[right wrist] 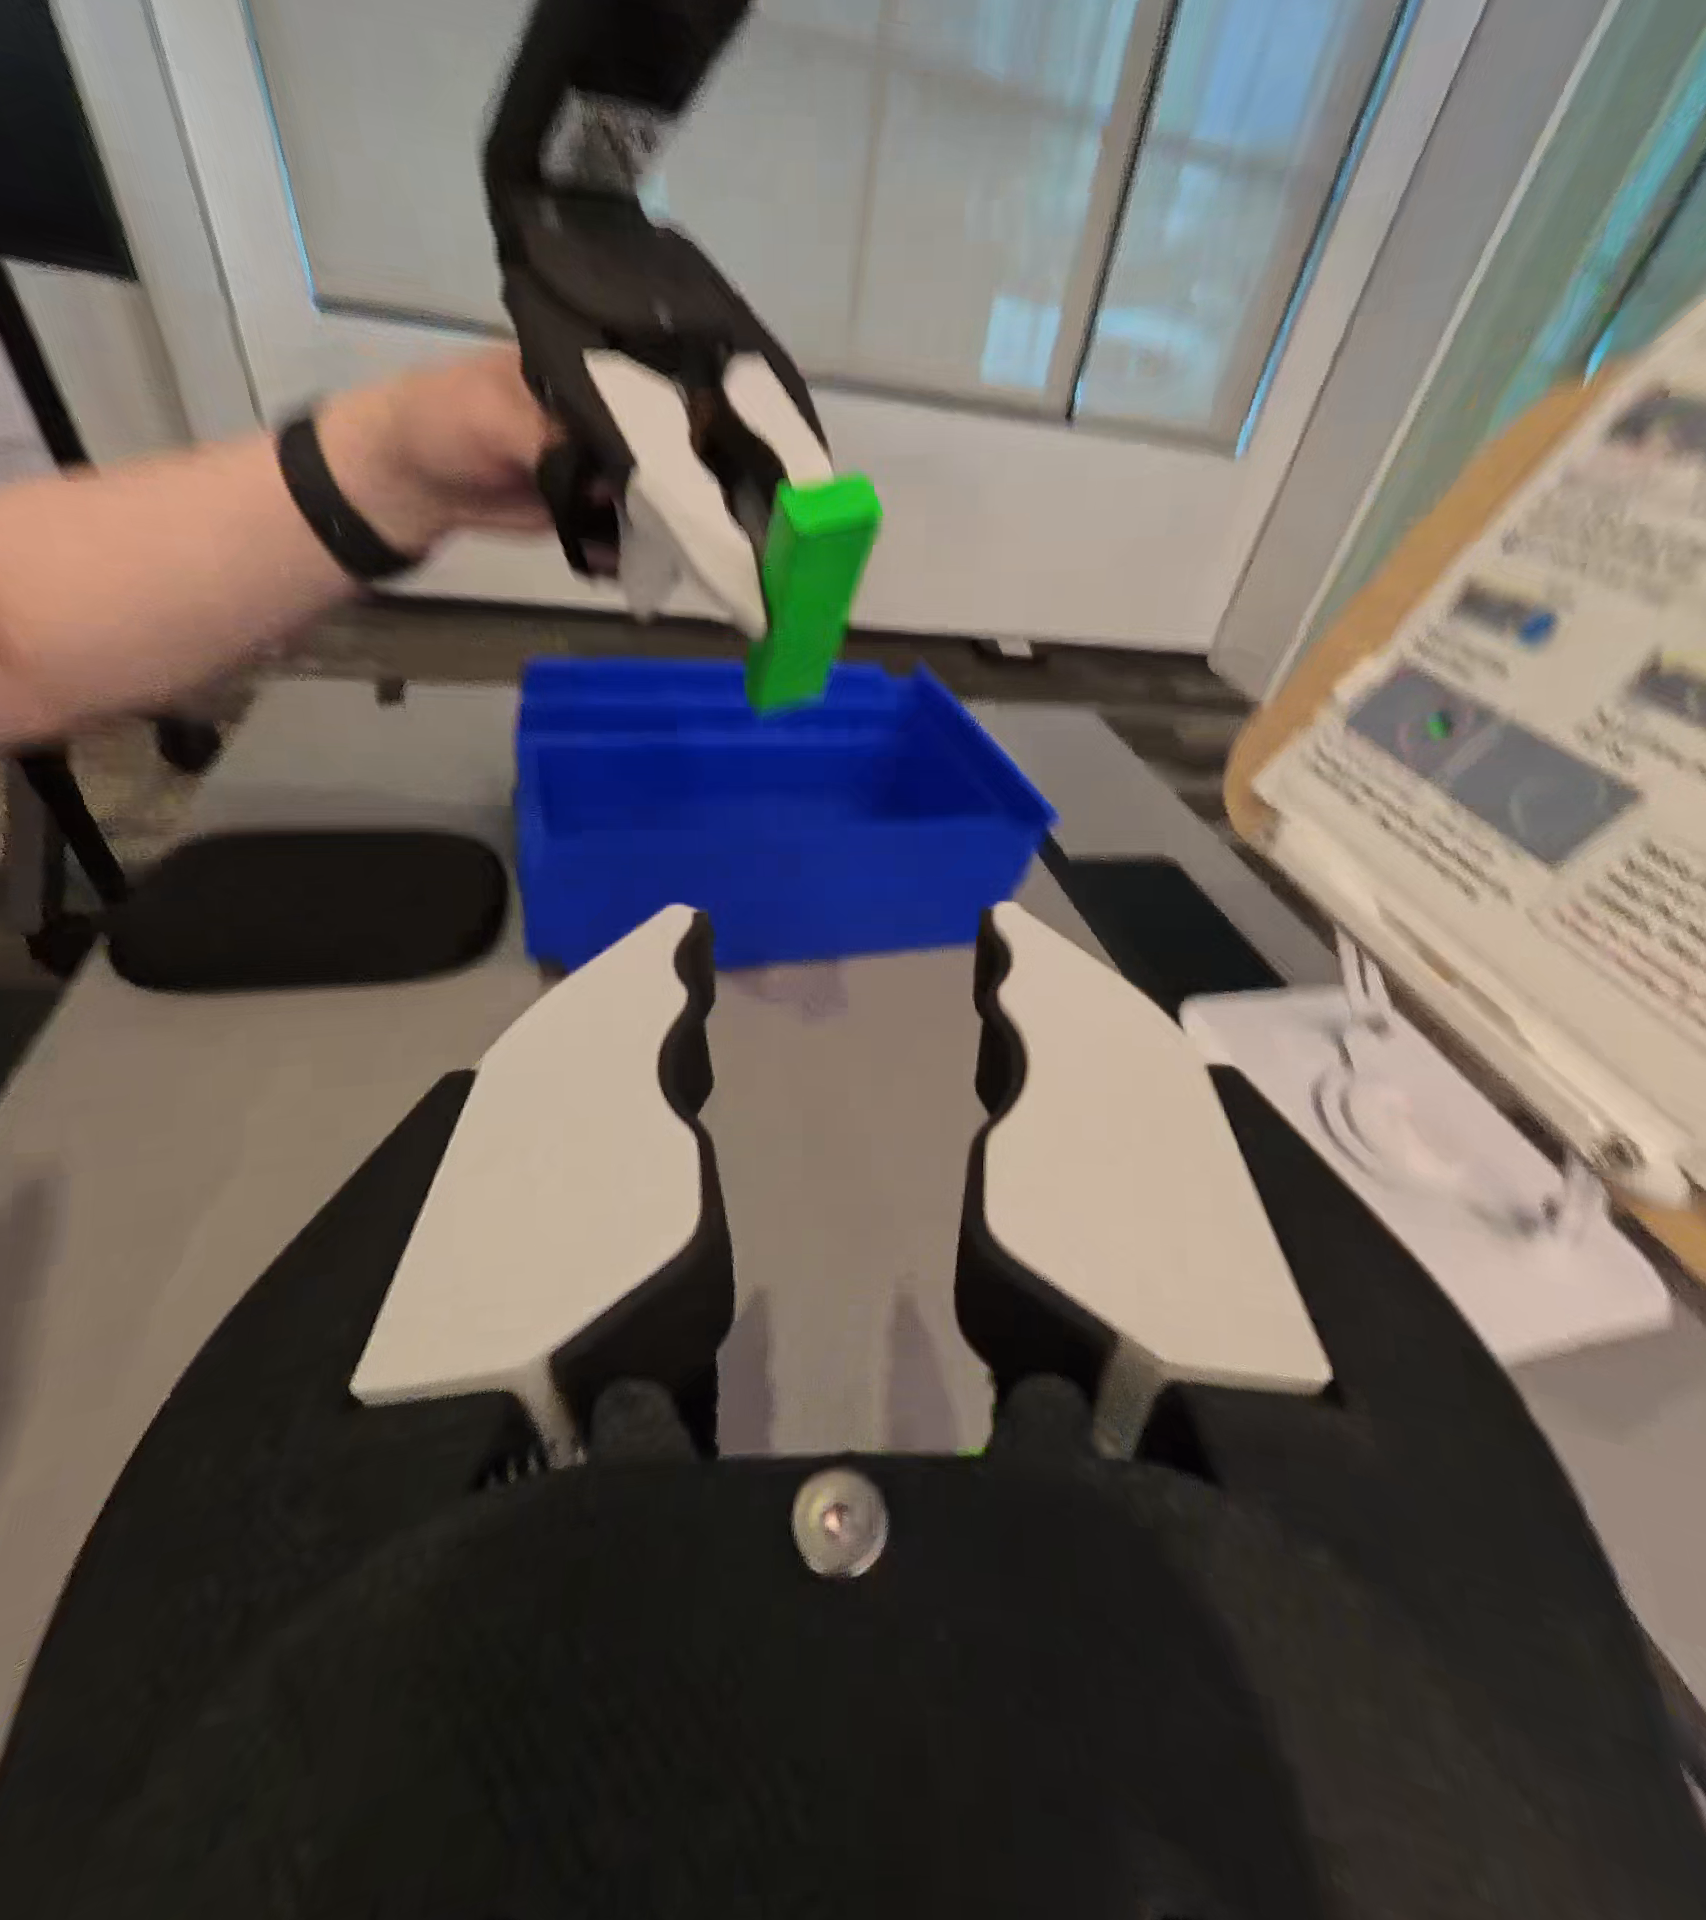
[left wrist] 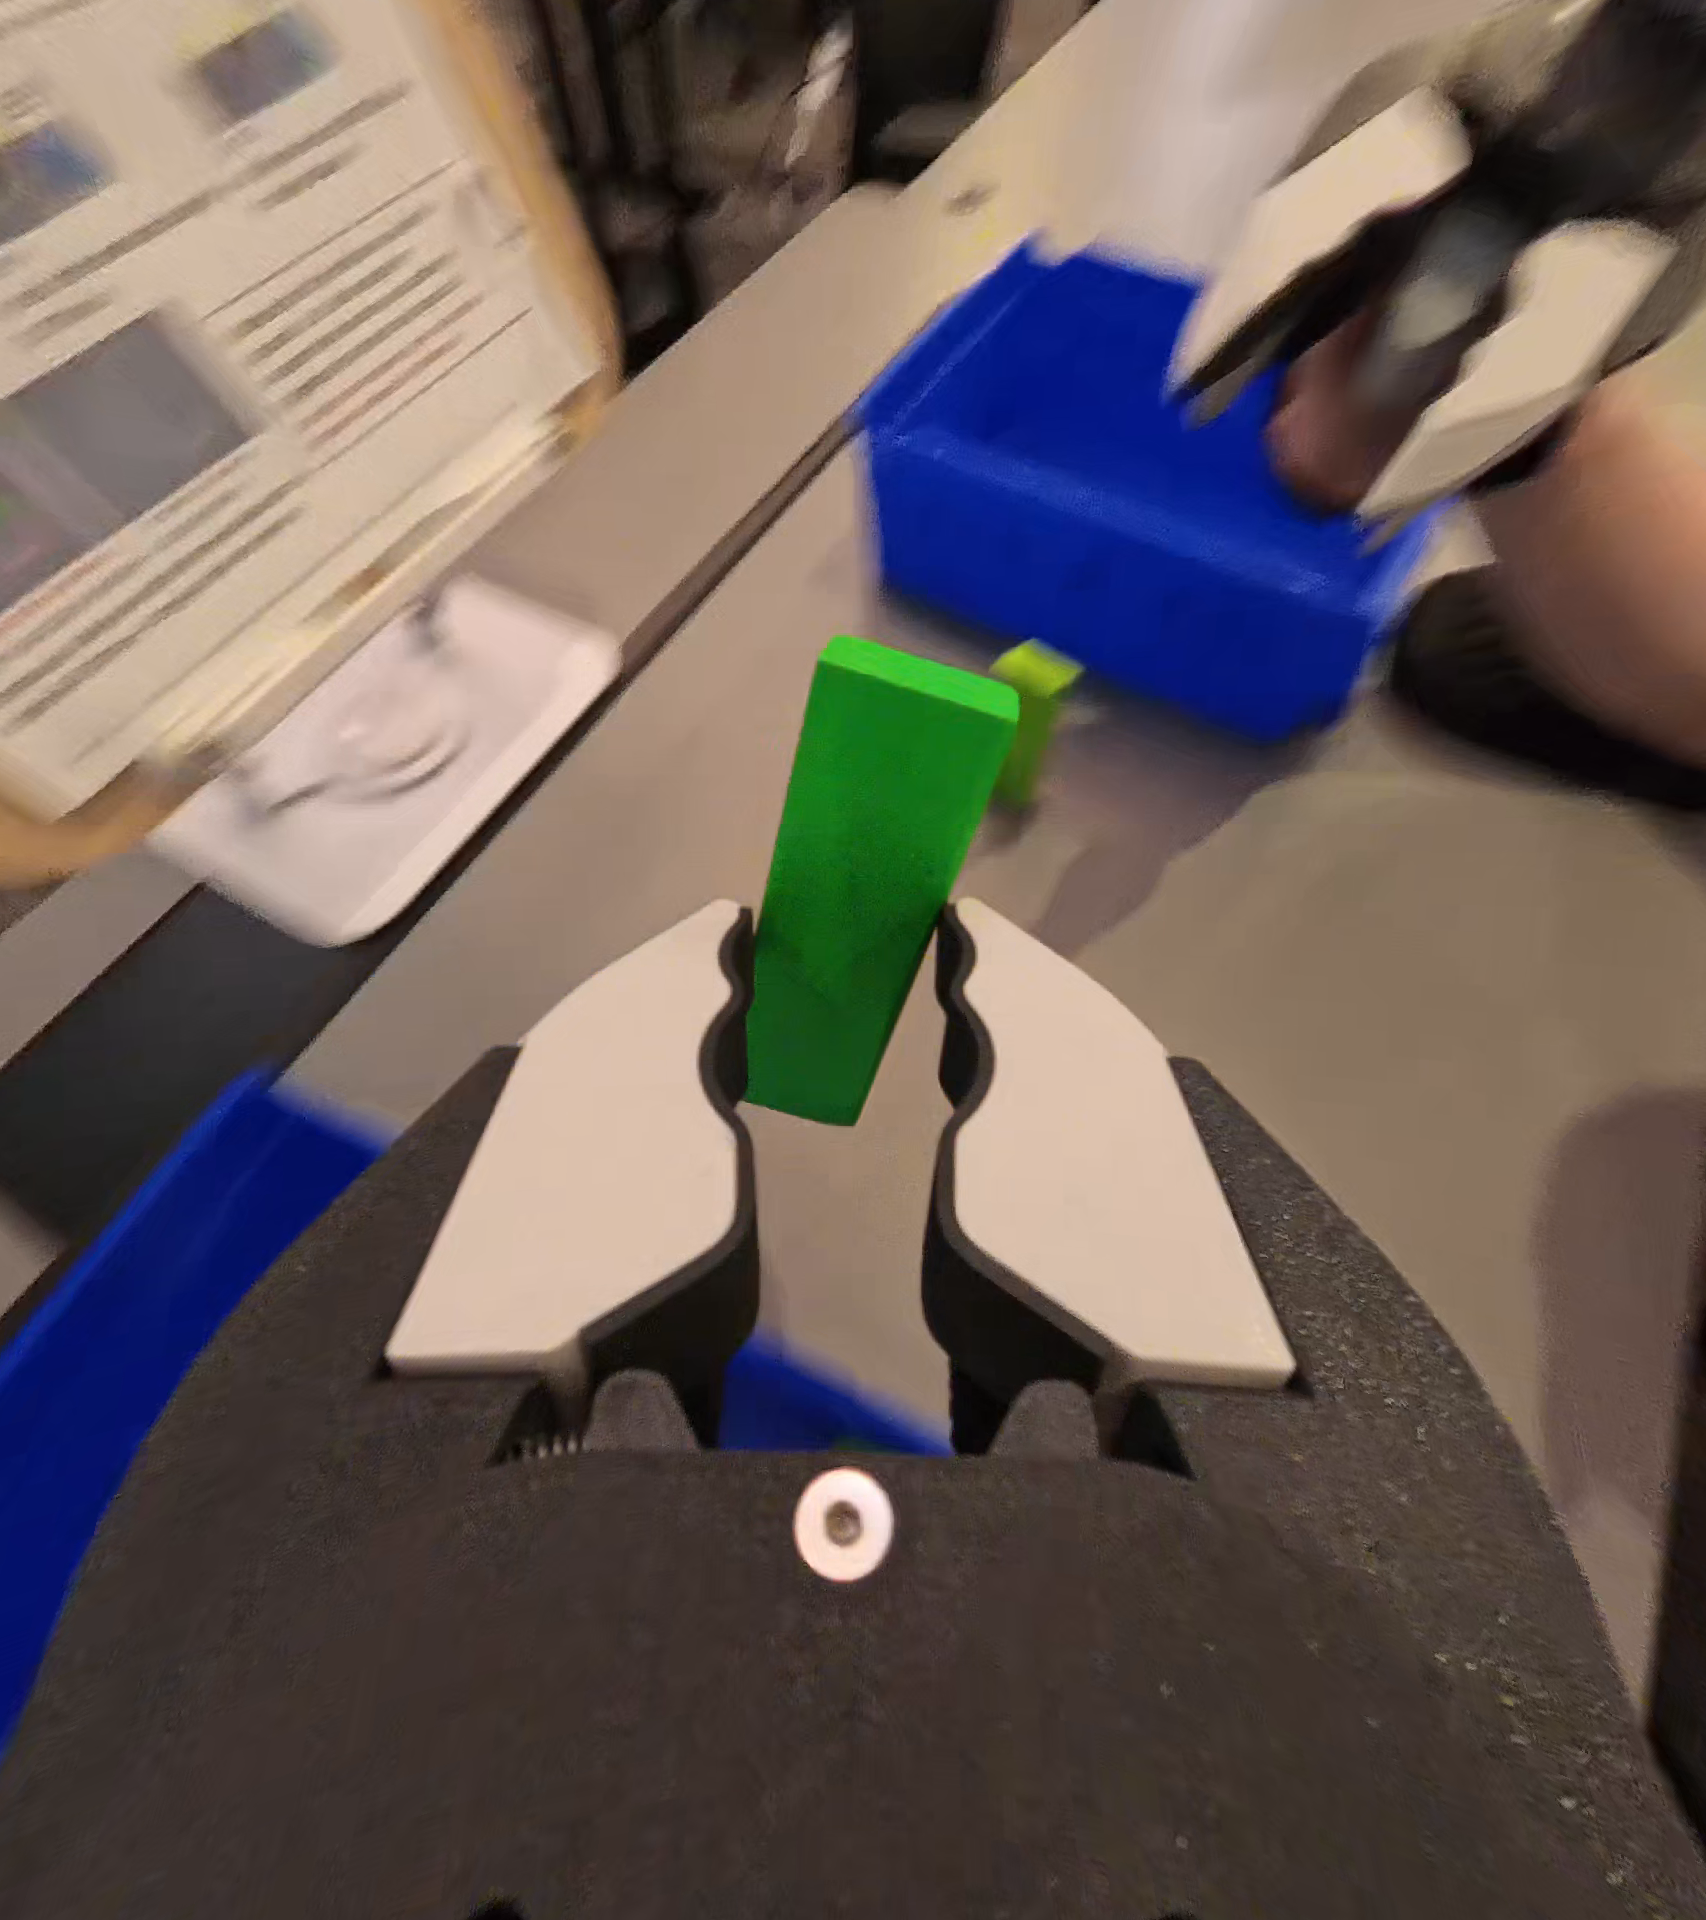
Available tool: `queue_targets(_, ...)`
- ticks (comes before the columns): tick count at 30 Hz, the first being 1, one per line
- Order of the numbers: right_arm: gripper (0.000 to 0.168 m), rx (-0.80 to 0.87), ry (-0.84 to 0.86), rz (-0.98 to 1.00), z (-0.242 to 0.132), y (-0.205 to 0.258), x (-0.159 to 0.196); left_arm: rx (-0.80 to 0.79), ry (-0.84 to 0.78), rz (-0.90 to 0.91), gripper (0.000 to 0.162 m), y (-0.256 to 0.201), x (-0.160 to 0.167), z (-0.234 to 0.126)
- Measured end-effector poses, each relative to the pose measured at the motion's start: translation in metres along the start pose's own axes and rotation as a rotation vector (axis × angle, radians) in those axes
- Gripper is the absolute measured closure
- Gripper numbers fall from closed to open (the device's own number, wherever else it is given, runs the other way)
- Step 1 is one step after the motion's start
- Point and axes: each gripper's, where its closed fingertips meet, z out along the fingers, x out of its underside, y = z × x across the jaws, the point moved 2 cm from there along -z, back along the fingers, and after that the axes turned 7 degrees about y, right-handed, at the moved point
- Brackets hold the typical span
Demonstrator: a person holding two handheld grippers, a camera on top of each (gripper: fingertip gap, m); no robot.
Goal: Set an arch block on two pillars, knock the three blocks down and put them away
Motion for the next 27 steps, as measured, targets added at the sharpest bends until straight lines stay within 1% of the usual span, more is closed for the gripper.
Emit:
queue_targets(2,0.119,-0.023,-0.068,-0.036,0.003,0.023,-0.017,0.089,-0.062,0.045,0.128,-0.047,-0.019,0.022)
queue_targets(4,0.119,-0.002,-0.111,-0.065,-0.001,0.032,-0.029,0.185,-0.089,0.087,0.128,-0.086,-0.030,0.043)
queue_targets(6,0.119,-0.039,-0.125,-0.056,-0.006,0.040,-0.034,0.248,-0.080,0.111,0.129,-0.109,-0.034,0.062)
queue_targets(8,0.119,-0.078,-0.081,-0.038,-0.007,0.042,-0.031,0.280,-0.087,0.126,0.129,-0.121,-0.038,0.073)
queue_targets(11,0.119,-0.092,-0.015,-0.062,-0.009,0.041,-0.023,0.325,-0.126,0.106,0.129,-0.128,-0.047,0.076)
queue_targets(12,0.122,-0.099,-0.008,-0.068,-0.009,0.041,-0.023,0.327,-0.133,0.103,0.129,-0.128,-0.048,0.075)
queue_targets(13,0.132,-0.124,-0.003,-0.068,-0.010,0.043,-0.022,0.326,-0.139,0.105,0.129,-0.128,-0.049,0.075)
queue_targets(14,0.134,-0.144,-0.003,-0.061,-0.010,0.045,-0.022,0.331,-0.142,0.111,0.129,-0.128,-0.049,0.074)
queue_targets(17,0.135,-0.162,0.039,-0.071,-0.006,0.046,-0.015,0.331,-0.111,0.104,0.127,-0.127,-0.041,0.079)
queue_targets(18,0.135,-0.144,0.058,-0.072,-0.003,0.042,-0.011,0.304,-0.108,0.097,0.121,-0.123,-0.039,0.080)
queue_targets(19,0.135,-0.125,0.080,-0.067,0.000,0.037,-0.004,0.269,-0.118,0.086,0.107,-0.116,-0.037,0.080)
queue_targets(20,0.135,-0.119,0.110,-0.050,0.005,0.030,0.005,0.233,-0.125,0.072,0.101,-0.109,-0.032,0.078)
queue_targets(22,0.135,-0.113,0.190,0.016,0.017,0.015,0.029,0.201,-0.125,0.031,0.104,-0.099,-0.018,0.073)
queue_targets(25,0.135,-0.102,0.346,0.076,0.037,-0.005,0.069,0.224,-0.134,-0.050,0.109,-0.096,0.003,0.060)
queue_targets(27,0.135,-0.099,0.401,0.075,0.049,-0.014,0.082,0.225,-0.140,-0.069,0.114,-0.096,0.014,0.050)
